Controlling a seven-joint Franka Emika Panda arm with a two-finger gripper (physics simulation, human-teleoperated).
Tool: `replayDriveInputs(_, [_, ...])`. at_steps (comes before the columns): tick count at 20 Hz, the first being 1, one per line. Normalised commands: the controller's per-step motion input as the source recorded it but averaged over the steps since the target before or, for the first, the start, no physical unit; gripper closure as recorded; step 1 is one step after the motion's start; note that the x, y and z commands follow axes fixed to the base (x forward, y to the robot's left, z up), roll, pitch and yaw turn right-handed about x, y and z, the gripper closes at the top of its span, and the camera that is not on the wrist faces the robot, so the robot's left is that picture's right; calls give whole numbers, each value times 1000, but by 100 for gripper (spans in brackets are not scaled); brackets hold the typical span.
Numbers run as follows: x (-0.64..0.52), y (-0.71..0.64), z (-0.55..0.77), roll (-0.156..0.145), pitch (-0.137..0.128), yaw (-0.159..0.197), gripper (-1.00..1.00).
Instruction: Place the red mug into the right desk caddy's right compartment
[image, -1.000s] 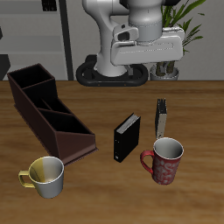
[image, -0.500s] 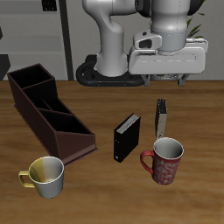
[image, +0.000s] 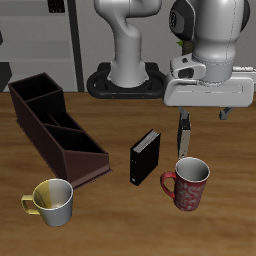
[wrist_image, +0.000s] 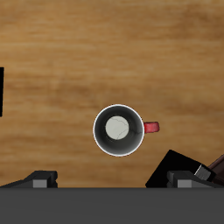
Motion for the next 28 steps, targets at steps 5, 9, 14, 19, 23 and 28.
replayDriveInputs(5, [121, -117, -386, -14, 8, 13, -100])
replayDriveInputs(9, [170, -50, -560, -3, 41, 32, -100])
replayDriveInputs(14, [112, 90, -538, 11, 57, -31, -100])
replayDriveInputs(19, [73, 219, -579, 37, 57, -2, -100])
replayDriveInputs(23, [64, 192, -427, 20, 44, -4, -100])
replayDriveInputs(28, [61, 53, -464, 9, 72, -14, -100])
